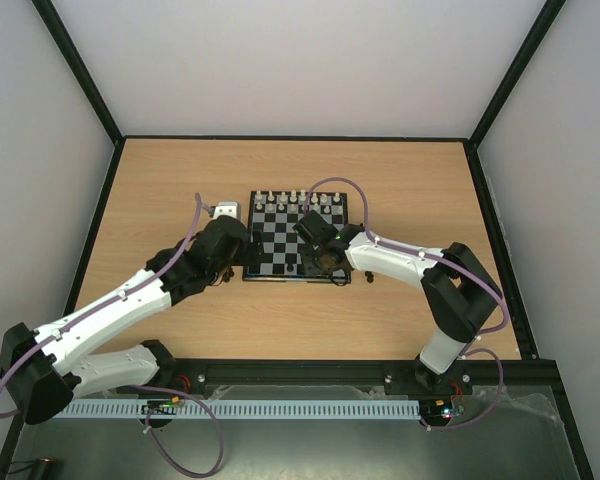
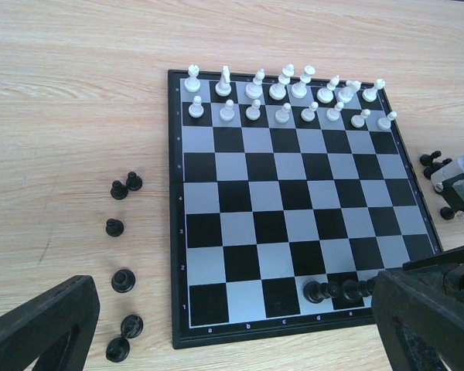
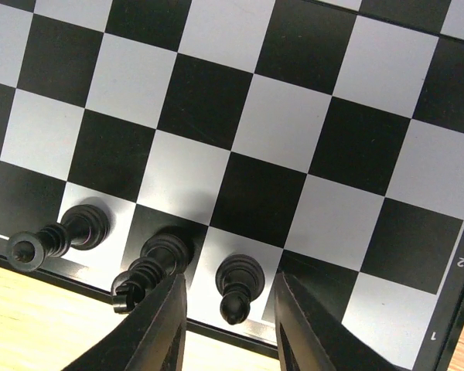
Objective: Set up the chess pieces on the board
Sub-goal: Place the chess piece on the chessboard, then pick up the chess piece at the center of the board.
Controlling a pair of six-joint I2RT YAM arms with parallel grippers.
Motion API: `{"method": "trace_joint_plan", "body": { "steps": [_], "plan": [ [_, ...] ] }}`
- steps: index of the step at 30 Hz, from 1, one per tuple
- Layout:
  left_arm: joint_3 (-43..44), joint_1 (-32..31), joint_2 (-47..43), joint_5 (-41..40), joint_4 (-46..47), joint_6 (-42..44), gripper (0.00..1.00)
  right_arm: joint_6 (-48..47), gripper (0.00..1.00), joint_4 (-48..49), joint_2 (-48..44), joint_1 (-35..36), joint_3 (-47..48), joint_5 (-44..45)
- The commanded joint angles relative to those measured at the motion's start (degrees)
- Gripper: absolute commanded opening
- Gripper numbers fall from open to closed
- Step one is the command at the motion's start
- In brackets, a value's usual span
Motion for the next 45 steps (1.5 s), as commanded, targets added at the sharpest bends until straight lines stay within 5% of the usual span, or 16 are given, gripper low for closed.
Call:
{"method": "trace_joint_plan", "body": {
  "steps": [1,7,10,12,32,45],
  "plan": [
    [-0.67,0.52,-0.61,-0.37,0.20,0.03,0.99,0.21,0.34,-2.29,-0.88,0.50,0.58,-0.39],
    [-0.67,0.88,-0.32,-0.97,0.12,-0.17,0.99,0.39,0.45,-3.36,-4.28,0.50,0.50,1.54],
    [-0.76,1.37,-0.08,-0.86,0.16,-0.36,1.00,0.36,0.71,-4.00,-7.33,0.50,0.10,4.30],
    [-0.88,1.84,0.15,-0.72,-0.03,-0.83,0.99,0.47,0.99,-4.20,-9.26,0.42,-0.47,6.41],
    [0.71,9.99,14.69,-2.35,2.99,-2.74,0.99,-2.03,0.99,3.06,-19.81,-7.95,-13.08,2.97],
    [-5.36,5.46,10.22,3.79,0.16,-7.64,0.99,-2.17,0.99,4.05,-20.00,-8.14,-13.83,2.33]
  ]
}}
